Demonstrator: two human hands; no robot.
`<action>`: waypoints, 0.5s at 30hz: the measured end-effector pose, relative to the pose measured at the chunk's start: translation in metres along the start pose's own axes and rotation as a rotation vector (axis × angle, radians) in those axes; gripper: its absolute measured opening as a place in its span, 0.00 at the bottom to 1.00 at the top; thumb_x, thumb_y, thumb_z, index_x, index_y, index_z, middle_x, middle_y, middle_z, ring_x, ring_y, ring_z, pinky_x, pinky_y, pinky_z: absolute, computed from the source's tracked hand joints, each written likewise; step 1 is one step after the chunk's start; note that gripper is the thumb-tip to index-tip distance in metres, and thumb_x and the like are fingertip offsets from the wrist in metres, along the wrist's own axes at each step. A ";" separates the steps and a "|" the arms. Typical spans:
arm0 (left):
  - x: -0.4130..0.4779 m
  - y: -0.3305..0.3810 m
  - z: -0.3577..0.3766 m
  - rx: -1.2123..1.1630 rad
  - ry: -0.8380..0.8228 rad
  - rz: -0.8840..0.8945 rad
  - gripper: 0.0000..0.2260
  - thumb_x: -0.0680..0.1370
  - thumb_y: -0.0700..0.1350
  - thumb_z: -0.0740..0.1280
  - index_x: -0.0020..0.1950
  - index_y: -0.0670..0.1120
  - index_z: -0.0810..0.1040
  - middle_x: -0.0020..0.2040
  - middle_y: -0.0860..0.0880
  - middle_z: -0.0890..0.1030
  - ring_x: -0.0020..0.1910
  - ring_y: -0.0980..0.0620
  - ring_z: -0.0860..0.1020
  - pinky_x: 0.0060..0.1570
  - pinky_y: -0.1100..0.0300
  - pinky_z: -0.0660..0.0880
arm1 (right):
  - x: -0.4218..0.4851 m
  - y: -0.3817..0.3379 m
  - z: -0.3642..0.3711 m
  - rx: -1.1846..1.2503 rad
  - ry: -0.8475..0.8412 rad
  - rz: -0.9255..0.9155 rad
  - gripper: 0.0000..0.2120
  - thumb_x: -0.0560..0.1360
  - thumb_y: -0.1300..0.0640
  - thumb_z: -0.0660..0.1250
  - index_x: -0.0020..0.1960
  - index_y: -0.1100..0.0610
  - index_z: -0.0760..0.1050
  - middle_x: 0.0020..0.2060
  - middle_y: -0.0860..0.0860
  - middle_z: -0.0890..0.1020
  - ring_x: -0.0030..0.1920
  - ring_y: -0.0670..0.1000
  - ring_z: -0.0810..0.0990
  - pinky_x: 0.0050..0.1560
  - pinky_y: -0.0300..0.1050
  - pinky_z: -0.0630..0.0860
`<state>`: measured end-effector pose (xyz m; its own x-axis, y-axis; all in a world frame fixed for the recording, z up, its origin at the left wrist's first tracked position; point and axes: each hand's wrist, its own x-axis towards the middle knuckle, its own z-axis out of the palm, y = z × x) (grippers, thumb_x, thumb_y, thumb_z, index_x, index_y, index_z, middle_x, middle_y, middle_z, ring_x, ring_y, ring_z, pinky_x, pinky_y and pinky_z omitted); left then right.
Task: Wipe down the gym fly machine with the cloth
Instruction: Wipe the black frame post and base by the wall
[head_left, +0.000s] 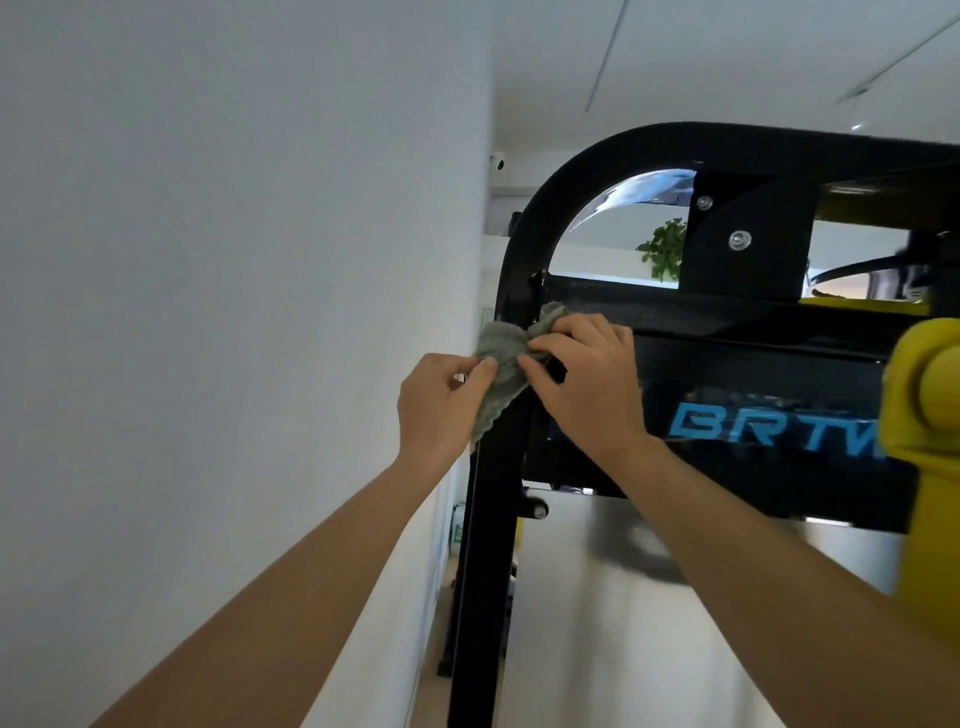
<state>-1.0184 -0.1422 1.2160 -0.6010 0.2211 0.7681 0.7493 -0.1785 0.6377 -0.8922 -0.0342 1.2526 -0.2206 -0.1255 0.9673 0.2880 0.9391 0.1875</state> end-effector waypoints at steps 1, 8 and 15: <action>-0.003 -0.002 0.001 -0.005 0.003 -0.021 0.13 0.79 0.57 0.68 0.52 0.50 0.86 0.49 0.54 0.83 0.46 0.57 0.80 0.54 0.53 0.78 | -0.006 -0.001 0.001 0.009 0.000 0.014 0.08 0.73 0.53 0.76 0.48 0.57 0.85 0.45 0.52 0.83 0.49 0.54 0.79 0.55 0.45 0.66; -0.027 -0.021 0.003 -0.013 0.002 -0.120 0.11 0.75 0.57 0.74 0.49 0.51 0.86 0.43 0.58 0.85 0.41 0.61 0.82 0.51 0.57 0.80 | -0.052 -0.019 0.013 0.114 -0.050 0.181 0.07 0.73 0.58 0.77 0.48 0.59 0.83 0.45 0.54 0.83 0.49 0.54 0.79 0.55 0.44 0.69; -0.064 -0.045 0.006 -0.080 -0.052 -0.082 0.12 0.74 0.47 0.77 0.54 0.51 0.79 0.48 0.60 0.84 0.43 0.60 0.83 0.43 0.63 0.81 | -0.098 -0.035 0.017 0.119 -0.064 0.294 0.08 0.71 0.58 0.78 0.48 0.59 0.83 0.45 0.54 0.83 0.48 0.54 0.80 0.52 0.42 0.68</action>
<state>-1.0123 -0.1426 1.1382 -0.6428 0.2869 0.7103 0.6722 -0.2336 0.7026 -0.8966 -0.0496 1.1485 -0.2034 0.1732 0.9636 0.2381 0.9634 -0.1229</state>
